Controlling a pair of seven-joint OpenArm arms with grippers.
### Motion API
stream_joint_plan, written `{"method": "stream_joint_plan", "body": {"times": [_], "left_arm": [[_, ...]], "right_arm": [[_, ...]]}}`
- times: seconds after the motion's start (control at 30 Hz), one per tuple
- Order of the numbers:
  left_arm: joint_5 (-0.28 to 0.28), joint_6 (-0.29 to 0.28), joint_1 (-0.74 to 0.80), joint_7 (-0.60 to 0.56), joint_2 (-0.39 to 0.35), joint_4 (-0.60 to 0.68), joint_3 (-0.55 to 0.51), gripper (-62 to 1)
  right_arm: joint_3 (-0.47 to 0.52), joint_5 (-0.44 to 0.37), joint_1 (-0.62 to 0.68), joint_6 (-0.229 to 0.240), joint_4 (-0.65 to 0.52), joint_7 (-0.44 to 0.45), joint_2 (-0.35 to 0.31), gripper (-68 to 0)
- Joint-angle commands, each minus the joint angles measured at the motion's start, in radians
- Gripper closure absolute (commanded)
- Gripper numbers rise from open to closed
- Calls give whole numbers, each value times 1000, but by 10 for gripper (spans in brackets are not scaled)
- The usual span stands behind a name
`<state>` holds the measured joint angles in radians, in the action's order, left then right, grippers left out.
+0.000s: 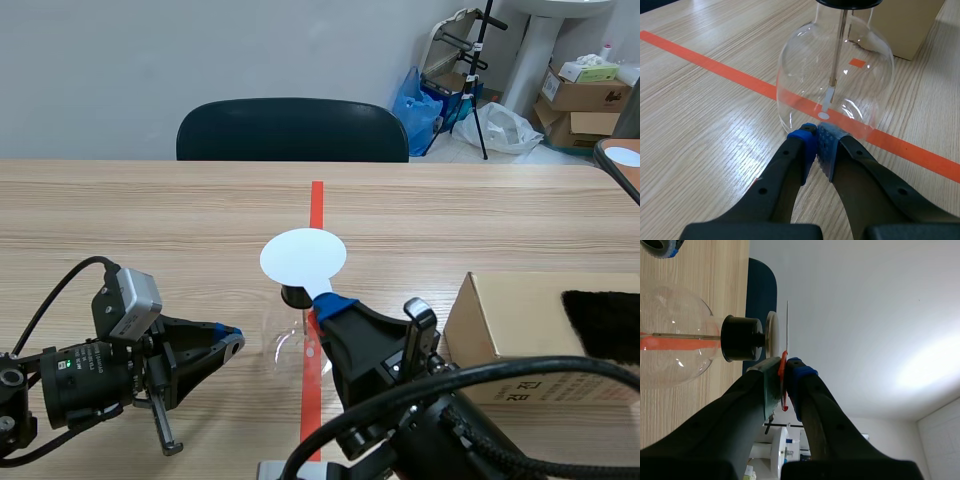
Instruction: Do the electroscope experiment
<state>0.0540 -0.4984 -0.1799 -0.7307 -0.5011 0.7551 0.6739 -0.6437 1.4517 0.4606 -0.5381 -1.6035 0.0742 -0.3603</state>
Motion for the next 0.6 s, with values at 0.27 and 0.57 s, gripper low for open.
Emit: {"method": "stream_joint_plan", "body": {"times": [0.27,0.57], "left_arm": [[13,-1,-3,-13,8,22,-1,-30],[13,-1,0,-10,7,22,-1,-30]], "right_arm": [[2,3,-9,-14,-14,-60,-5,-11],[2,3,-9,-14,-14,-270,-5,-11]]}}
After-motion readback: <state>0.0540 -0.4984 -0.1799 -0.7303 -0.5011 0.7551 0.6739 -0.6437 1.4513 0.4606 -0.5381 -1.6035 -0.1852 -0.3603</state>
